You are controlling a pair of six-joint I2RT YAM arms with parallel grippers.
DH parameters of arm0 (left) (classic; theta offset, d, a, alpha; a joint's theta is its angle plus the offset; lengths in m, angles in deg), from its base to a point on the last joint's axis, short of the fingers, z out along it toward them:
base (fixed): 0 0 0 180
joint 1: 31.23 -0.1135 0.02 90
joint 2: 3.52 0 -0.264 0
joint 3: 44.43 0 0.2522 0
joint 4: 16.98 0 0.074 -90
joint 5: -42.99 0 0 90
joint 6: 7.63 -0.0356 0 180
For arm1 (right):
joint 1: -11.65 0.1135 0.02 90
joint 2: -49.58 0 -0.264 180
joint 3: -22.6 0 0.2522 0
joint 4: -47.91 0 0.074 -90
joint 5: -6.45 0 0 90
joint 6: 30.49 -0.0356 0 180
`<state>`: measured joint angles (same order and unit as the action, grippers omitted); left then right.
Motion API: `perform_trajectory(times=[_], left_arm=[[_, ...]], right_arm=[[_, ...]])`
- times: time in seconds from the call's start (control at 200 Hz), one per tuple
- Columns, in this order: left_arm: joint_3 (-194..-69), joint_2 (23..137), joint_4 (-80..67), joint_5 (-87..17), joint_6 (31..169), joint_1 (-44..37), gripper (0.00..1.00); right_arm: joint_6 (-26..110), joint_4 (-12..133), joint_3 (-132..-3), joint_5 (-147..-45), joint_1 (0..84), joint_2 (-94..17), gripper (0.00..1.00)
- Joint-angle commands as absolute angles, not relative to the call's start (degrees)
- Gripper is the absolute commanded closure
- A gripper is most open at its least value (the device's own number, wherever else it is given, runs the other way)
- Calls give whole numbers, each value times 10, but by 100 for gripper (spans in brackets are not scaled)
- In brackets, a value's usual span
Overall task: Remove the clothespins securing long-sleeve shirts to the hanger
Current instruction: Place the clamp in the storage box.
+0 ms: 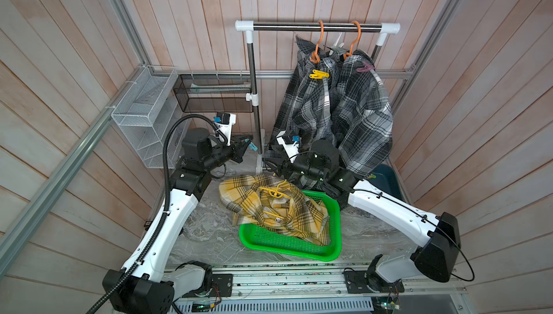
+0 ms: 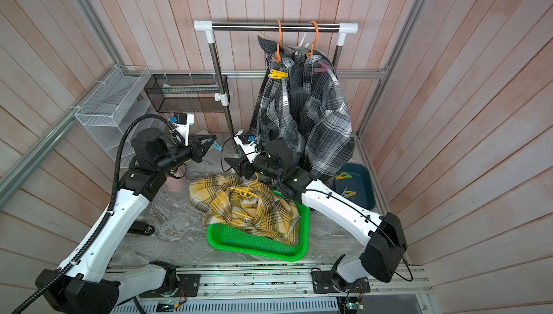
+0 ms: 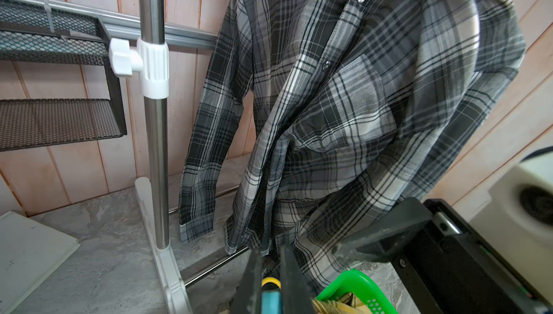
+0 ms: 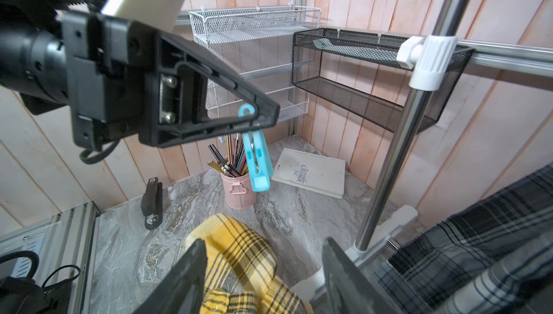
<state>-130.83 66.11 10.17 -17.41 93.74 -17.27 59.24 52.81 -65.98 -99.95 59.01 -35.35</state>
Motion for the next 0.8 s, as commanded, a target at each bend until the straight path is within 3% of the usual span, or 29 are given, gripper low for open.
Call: perform_trajectory(times=[0.0,0.335,0.795], left_arm=[[-1325,668,114,-161,938,-172,100],[-1332,677,116,-147,941,-171,100],[-1340,688,130,-133,939,-172,100]], right_arm=[[602,512,-694,-1052,585,-376,40],[621,527,-752,-1071,583,-435,48],[635,516,-786,-1052,583,-479,68]])
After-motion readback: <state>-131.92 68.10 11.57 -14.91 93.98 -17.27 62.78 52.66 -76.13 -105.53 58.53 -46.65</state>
